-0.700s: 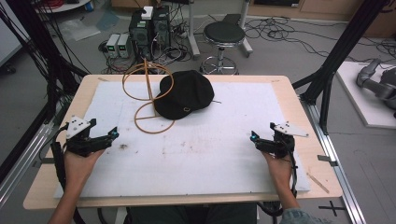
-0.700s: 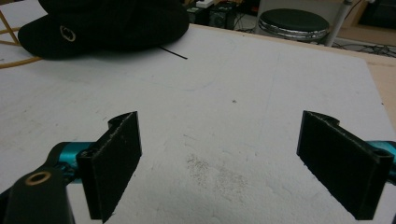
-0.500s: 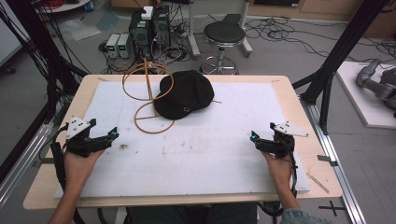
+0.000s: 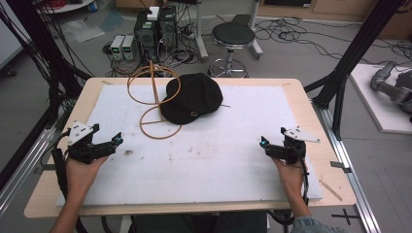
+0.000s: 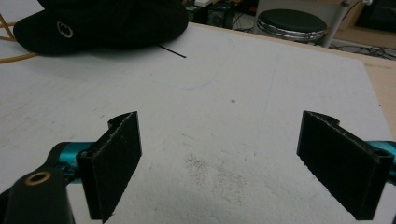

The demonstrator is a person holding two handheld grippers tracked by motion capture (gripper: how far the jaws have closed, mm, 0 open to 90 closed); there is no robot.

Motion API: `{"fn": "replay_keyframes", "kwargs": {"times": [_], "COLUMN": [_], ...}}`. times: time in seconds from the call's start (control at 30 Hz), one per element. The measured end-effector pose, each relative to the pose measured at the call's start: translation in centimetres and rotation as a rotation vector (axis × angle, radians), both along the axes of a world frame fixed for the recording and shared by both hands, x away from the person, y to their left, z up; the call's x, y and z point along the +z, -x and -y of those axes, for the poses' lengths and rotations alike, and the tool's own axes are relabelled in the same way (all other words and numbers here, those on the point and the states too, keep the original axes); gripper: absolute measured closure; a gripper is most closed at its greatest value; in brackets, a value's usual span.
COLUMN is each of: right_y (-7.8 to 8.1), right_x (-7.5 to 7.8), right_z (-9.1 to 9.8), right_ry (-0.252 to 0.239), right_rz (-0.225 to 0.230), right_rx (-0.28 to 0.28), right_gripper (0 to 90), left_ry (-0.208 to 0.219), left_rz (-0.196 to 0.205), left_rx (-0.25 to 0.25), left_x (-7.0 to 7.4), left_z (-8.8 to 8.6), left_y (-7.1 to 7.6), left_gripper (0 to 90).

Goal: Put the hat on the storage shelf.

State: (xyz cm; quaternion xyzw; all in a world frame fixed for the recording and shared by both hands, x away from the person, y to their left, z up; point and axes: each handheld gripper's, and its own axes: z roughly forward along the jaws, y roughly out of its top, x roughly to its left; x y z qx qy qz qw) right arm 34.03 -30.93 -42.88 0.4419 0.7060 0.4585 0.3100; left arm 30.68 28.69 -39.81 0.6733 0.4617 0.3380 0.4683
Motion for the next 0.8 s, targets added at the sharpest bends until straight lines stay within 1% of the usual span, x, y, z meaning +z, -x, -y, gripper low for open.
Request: {"fn": "replay_keyframes", "kwargs": {"times": [0.1,0.2,0.23,0.3,0.37,0.4,0.43,0.47,0.5,0.53,0.6,0.73,0.8], "right_y": [0.0,0.0,0.0,-0.1,-0.2,-0.2,-0.3,-0.3,-0.3,-0.5,-0.7,-1.5,-2.0], "right_x": [0.0,0.2,0.4,0.8,1.4,1.4,2.0,2.0,2.4,3.2,4.1,5.8,6.5], "right_z": [0.1,0.1,0.1,0.0,-0.2,-0.2,-0.5,-0.5,-0.7,-1.2,-1.6,-2.4,-2.9], "right_ry": [0.007,-0.005,-0.002,-0.011,-0.009,-0.009,0.000,0.000,0.006,0.015,0.005,-0.025,-0.017], "right_rz": [0.013,0.021,0.025,0.018,0.015,0.015,0.016,0.016,0.021,0.015,0.022,0.023,0.036], "right_rx": [-0.005,-0.009,-0.013,-0.025,-0.017,-0.017,-0.013,-0.013,-0.007,-0.001,0.012,0.037,0.047], "right_gripper": [13.7,13.7,13.7,13.6,13.7,13.7,13.6,13.6,13.6,13.6,13.7,13.7,13.7], "left_ry": [-0.003,-0.002,-0.002,-0.004,-0.004,-0.004,-0.003,-0.002,-0.003,-0.001,0.000,-0.002,-0.001], "left_rz": [0.002,0.000,0.000,-0.002,-0.003,-0.003,-0.005,-0.005,-0.006,-0.006,-0.006,-0.007,-0.006], "left_rx": [0.002,0.003,0.003,0.001,-0.002,-0.002,-0.003,-0.003,-0.003,-0.003,-0.004,-0.004,-0.004], "left_x": [0.0,0.0,0.0,0.0,-0.1,-0.1,-0.1,-0.1,-0.1,-0.1,-0.2,-0.1,-0.1], "left_z": [-0.1,0.0,0.0,0.0,0.0,0.0,0.0,0.0,0.0,0.0,0.0,0.0,0.0], "left_y": [0.0,0.0,0.0,0.0,0.0,0.0,0.0,0.0,-0.1,-0.1,-0.1,-0.1,-0.1], "left_gripper": [15.0,15.0,15.0,15.1,15.1,15.0,15.0,15.0,15.0,15.0,15.0,15.0,15.0]}}
